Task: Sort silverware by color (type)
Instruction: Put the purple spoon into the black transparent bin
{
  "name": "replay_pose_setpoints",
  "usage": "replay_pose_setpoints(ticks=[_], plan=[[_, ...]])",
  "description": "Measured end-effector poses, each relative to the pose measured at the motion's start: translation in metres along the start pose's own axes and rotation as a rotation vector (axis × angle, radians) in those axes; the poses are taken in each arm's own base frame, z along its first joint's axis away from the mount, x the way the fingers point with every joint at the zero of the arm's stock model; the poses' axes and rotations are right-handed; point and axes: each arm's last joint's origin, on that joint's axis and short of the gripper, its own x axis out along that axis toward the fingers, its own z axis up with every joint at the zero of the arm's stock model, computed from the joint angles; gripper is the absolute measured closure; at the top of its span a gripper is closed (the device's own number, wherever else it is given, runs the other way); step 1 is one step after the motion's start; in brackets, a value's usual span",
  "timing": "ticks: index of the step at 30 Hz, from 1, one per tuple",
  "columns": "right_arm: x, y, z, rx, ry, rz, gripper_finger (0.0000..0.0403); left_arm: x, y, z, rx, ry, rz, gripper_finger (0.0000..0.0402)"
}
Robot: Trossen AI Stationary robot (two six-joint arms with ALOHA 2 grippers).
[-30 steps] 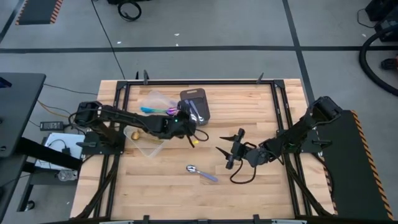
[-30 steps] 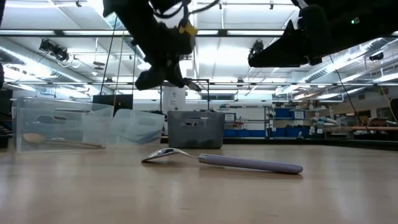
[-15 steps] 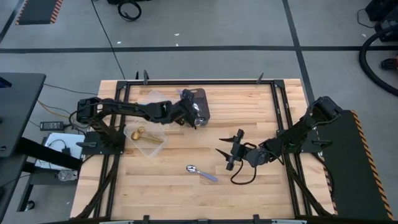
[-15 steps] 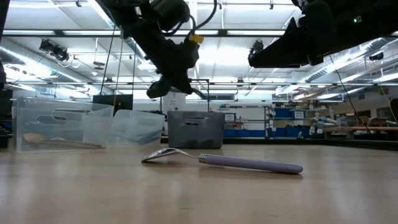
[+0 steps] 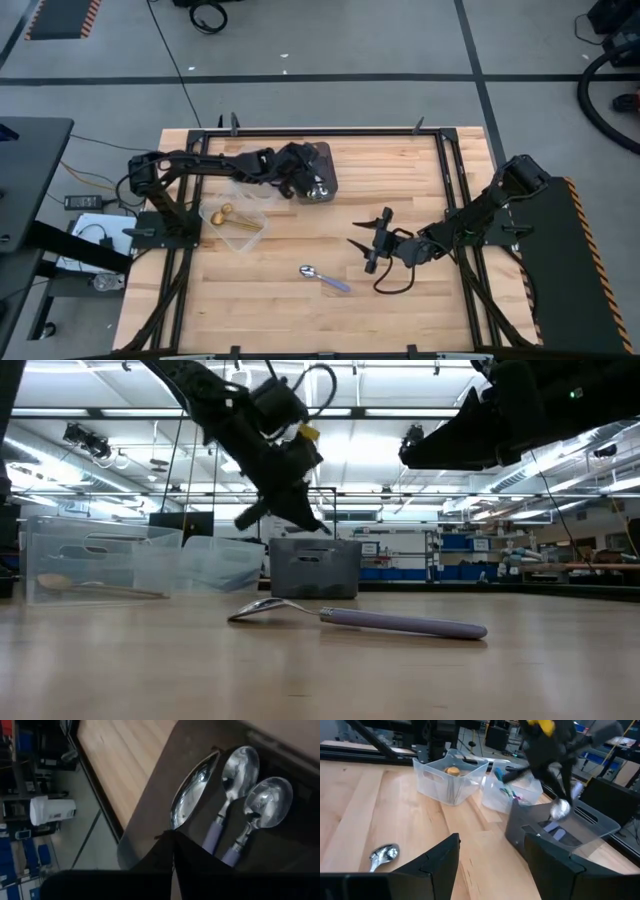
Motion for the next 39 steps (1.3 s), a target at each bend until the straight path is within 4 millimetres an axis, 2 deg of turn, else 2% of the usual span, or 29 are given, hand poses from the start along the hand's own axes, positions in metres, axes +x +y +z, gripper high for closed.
replay_pose_setpoints(ticks=[6,11,16,22,25,29,36,39], plan=[[0.001,-0.001,0.001,0.007,-0.009,0.015,0.0172,0.019,-0.011,-0.001,-0.007,0.021,-0.035,0.038],[0.001,0.0,0.001,0.006,-0.011,0.022,0.0172,0.021,-0.012,0.0,-0.077,0.038,-0.03,0.0366],[0.002,-0.001,0.001,0.006,-0.009,0.021,0.0172,0.016,-0.009,0.002,-0.128,0.058,0.001,0.031],[0.002,-0.001,0.001,0.006,-0.01,0.025,0.0172,-0.005,0.001,0.008,-0.215,0.076,0.072,0.0249],[0.002,-0.001,0.001,-0.007,-0.01,0.025,0.0172,-0.021,-0.001,0.023,-0.291,-0.025,0.022,0.0243],[0.002,-0.002,0.001,-0.019,-0.01,-0.001,0.0172,-0.038,-0.014,0.056,-0.456,-0.235,-0.127,0.0249],[0.0,-0.001,0.003,-0.033,-0.018,-0.006,0.0172,-0.05,-0.071,0.119,-0.471,-0.3,-0.341,0.0258],[0.0,0.0,0.003,-0.027,-0.022,-0.001,0.0172,-0.052,-0.089,0.136,-0.508,-0.297,-0.389,0.0259]])
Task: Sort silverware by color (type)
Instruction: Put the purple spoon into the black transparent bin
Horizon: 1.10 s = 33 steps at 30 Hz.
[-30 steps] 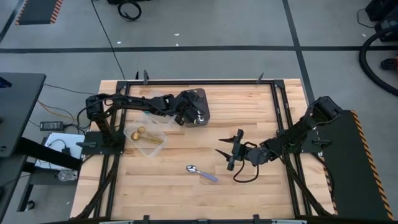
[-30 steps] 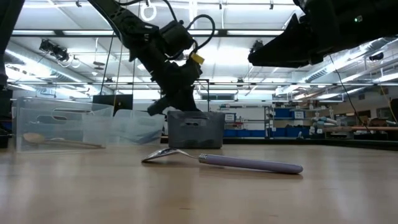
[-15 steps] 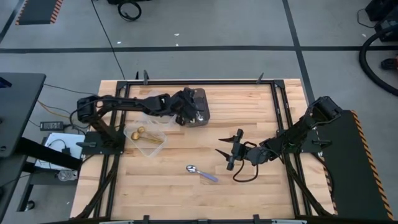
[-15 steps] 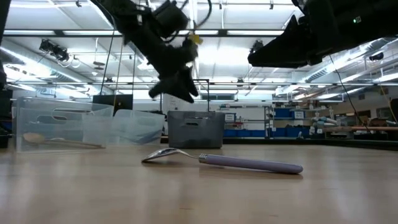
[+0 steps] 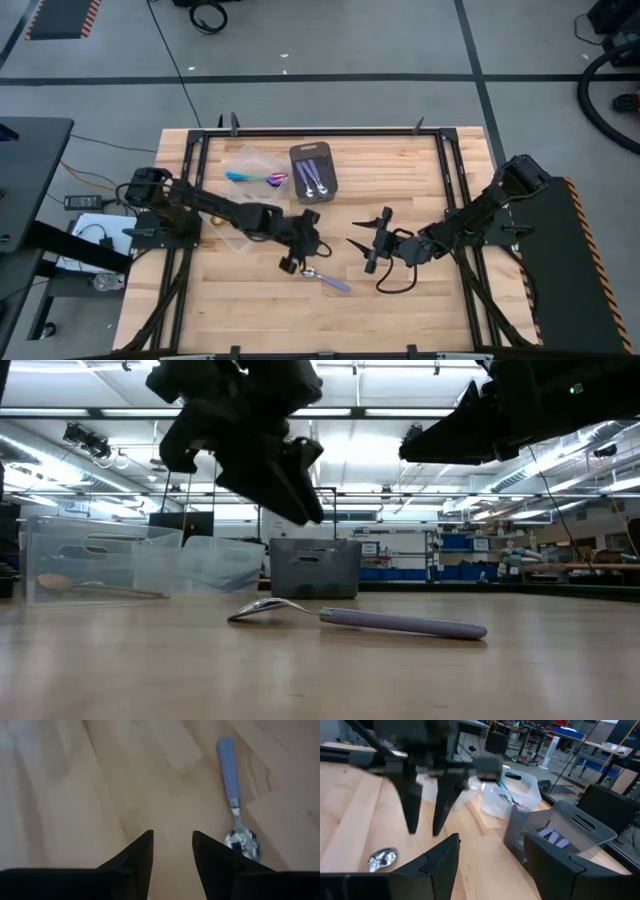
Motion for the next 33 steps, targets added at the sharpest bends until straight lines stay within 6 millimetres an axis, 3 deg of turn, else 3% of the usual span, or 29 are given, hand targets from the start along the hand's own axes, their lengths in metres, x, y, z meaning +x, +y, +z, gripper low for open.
replay_pose_setpoints(ticks=[7,15,26,30,33], plan=[[0.003,0.002,0.003,0.024,0.031,0.023,0.0173,0.021,-0.031,0.006,-0.127,0.036,-0.039,0.0259],[0.007,0.002,0.003,0.026,0.084,0.025,0.019,0.045,-0.041,0.022,-0.201,0.066,-0.047,0.0256],[-0.01,0.002,0.005,0.054,0.127,0.036,0.0195,0.068,-0.065,0.023,-0.184,0.089,-0.128,0.0205],[-0.012,0.002,0.007,0.059,0.121,0.04,0.0195,0.075,-0.069,0.017,-0.178,0.115,-0.132,0.0216],[-0.012,0.003,0.007,0.059,0.119,0.043,0.0195,0.08,-0.07,0.017,-0.173,0.11,-0.127,0.0246]])
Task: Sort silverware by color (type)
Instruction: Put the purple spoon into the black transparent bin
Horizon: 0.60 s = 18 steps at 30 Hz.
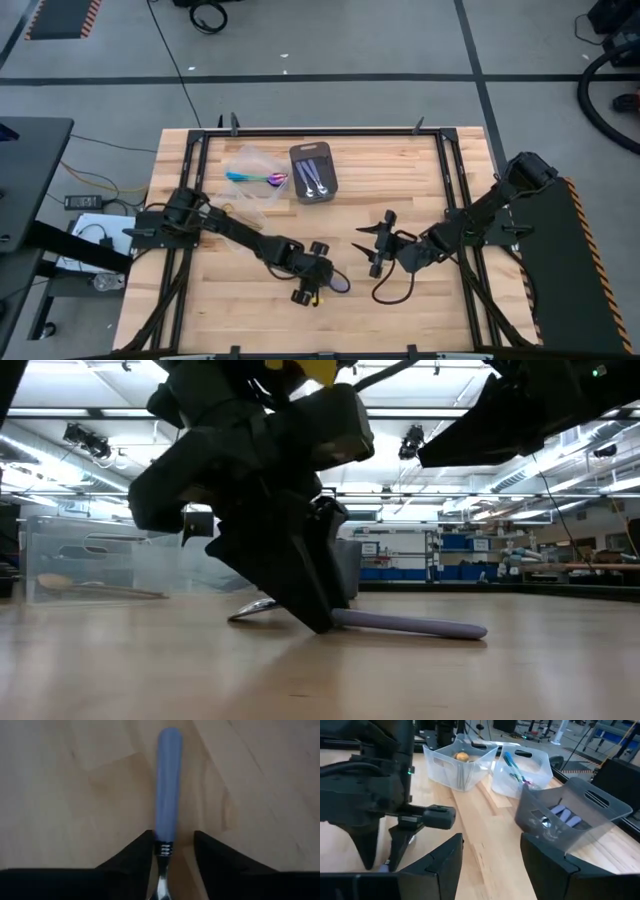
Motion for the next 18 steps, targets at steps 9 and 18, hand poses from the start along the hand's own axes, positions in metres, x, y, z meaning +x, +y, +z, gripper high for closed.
replay_pose_setpoints(ticks=[9,18], plan=[[0.0,0.001,-0.002,-0.004,0.009,-0.002,0.0195,0.009,-0.007,-0.009,0.125,0.076,0.07,0.0363],[-0.001,0.002,-0.004,-0.006,0.017,-0.004,0.0195,-0.017,0.001,-0.007,0.162,0.129,0.241,0.0363]])
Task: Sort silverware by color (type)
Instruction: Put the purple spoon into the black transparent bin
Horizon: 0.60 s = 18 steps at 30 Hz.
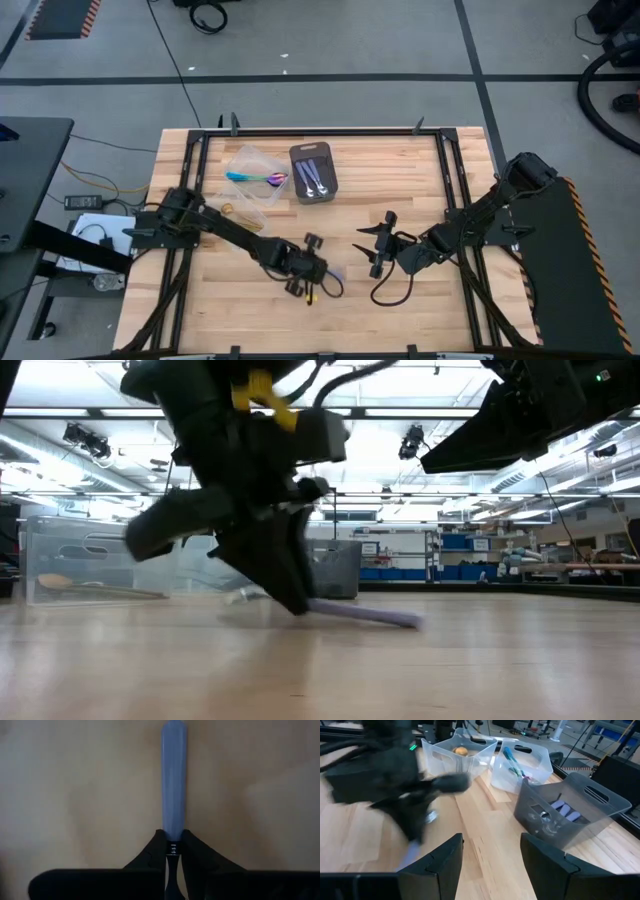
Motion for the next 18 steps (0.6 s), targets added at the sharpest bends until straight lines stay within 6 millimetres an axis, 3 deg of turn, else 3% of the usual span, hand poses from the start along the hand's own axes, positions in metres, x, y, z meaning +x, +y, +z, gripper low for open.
replay_pose_setpoints(ticks=[10,14,18], plan=[[0.0,-0.001,0.0,-0.002,-0.003,-0.019,0.0195,-0.046,0.045,-0.001,-0.116,0.017,0.161,0.0363],[-0.001,-0.001,0.001,0.008,-0.012,-0.033,0.0195,-0.07,0.078,-0.007,-0.224,0.016,0.29,0.0363],[-0.003,-0.004,0.004,0.035,-0.027,-0.074,0.0195,-0.09,0.122,-0.019,-0.407,-0.012,0.389,0.0363]])
